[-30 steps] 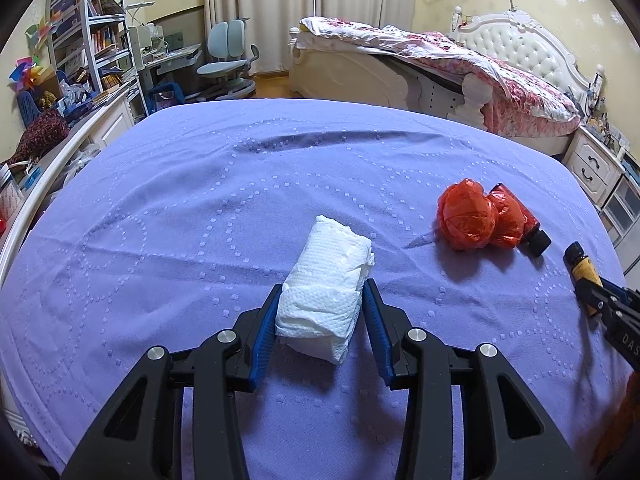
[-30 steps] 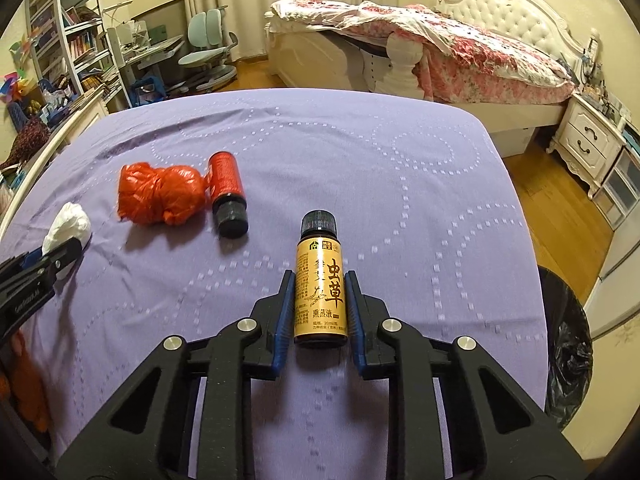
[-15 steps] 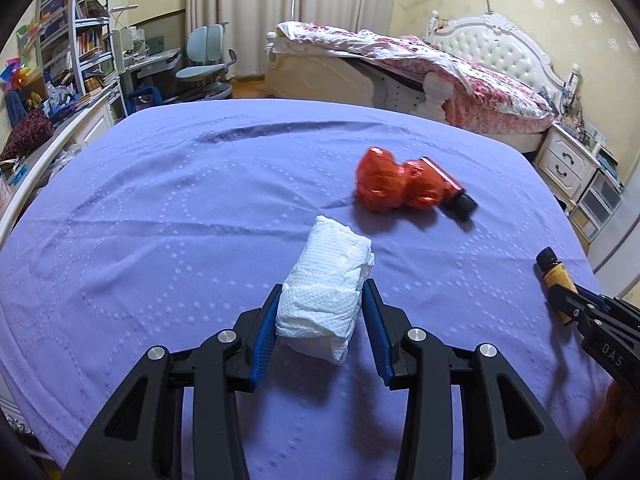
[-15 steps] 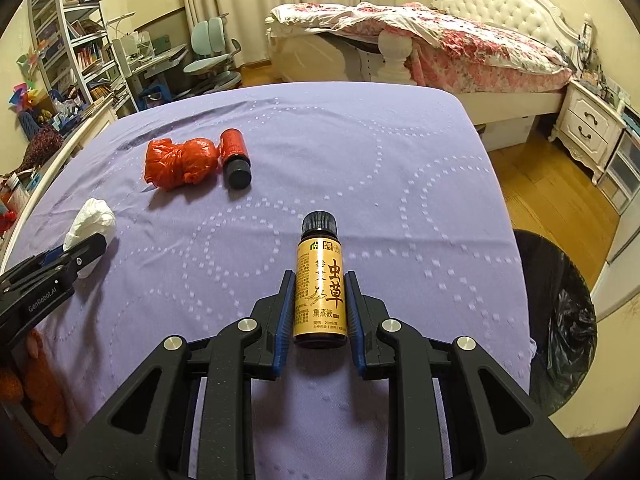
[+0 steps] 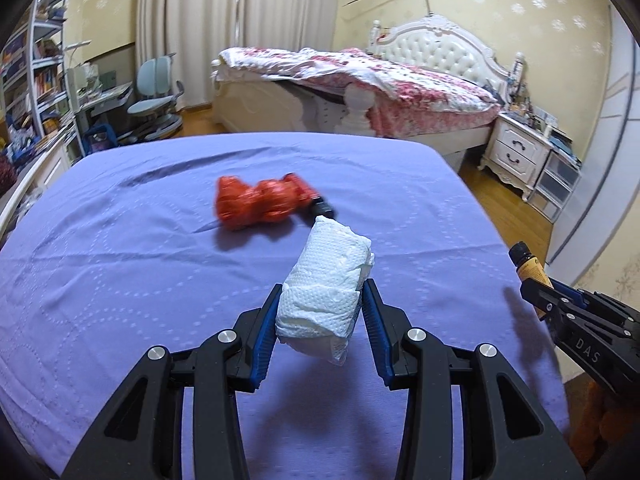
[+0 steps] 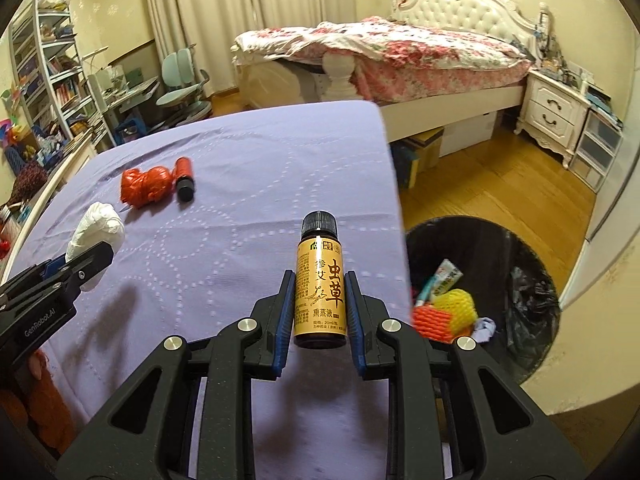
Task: Collect trash
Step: 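Lift the bottle with the right gripper while the left lifts the tissue packet, then carry the bottle and tissue packet over the black bin and open both grippers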
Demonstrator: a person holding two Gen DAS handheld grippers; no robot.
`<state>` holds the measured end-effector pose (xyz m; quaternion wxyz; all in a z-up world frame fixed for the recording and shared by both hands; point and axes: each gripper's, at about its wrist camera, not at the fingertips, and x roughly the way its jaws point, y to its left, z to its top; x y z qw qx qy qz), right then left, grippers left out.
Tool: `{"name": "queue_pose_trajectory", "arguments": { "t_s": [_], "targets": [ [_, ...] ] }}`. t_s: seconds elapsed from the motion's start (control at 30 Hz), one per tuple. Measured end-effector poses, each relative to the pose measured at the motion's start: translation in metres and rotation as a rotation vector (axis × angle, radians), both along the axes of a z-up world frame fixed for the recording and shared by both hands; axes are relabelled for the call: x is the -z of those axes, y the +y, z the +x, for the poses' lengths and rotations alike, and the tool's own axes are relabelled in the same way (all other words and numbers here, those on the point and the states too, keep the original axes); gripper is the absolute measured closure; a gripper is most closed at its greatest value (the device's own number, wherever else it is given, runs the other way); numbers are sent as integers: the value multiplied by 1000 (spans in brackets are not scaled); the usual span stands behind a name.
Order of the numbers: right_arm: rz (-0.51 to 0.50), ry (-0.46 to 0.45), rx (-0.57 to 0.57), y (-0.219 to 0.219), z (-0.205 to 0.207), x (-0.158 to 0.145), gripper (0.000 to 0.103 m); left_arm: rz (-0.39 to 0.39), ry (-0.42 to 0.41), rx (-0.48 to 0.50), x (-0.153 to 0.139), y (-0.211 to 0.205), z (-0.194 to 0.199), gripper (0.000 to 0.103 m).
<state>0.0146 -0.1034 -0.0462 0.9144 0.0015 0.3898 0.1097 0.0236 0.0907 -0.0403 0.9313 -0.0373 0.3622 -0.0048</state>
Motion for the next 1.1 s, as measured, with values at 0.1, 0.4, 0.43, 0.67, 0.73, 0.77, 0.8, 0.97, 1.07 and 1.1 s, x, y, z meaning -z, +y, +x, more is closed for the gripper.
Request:
{"name": "queue_pose_trajectory", "arguments": {
  "t_s": [0.1, 0.4, 0.43, 0.67, 0.73, 0.77, 0.8, 0.97, 1.07, 1.1],
  "targets": [
    [-1, -16, 38, -21, -2, -2, 79, 7, -7, 46, -2, -22, 5, 62],
    [1, -29, 156, -84, 4, -5, 79, 30, -29, 184, -5, -93, 22, 62],
    [1, -29, 158, -86, 4, -5, 79, 34, -32, 199, -5, -101, 25, 62],
    [10, -32, 226, -124, 13, -2, 79, 53, -27, 270, -1, -146, 41, 62],
    [11, -32, 240, -137, 16, 1, 79, 61, -22, 282, 2, -154, 45, 62],
    [12, -32, 240, -137, 16, 1, 79, 65, -20, 287, 3, -159, 47, 62],
    [14, -28, 247, -142, 18, 2, 79, 68, -17, 292, 4, -162, 49, 62],
    [23, -18, 260, -155, 22, 5, 79, 88, -2, 307, 9, -179, 62, 62],
    [28, -13, 267, -161, 25, 8, 79, 98, 4, 311, 12, -185, 65, 62],
    [30, -11, 270, -164, 27, 8, 79, 102, 3, 312, 12, -186, 65, 62]
  ]
}}
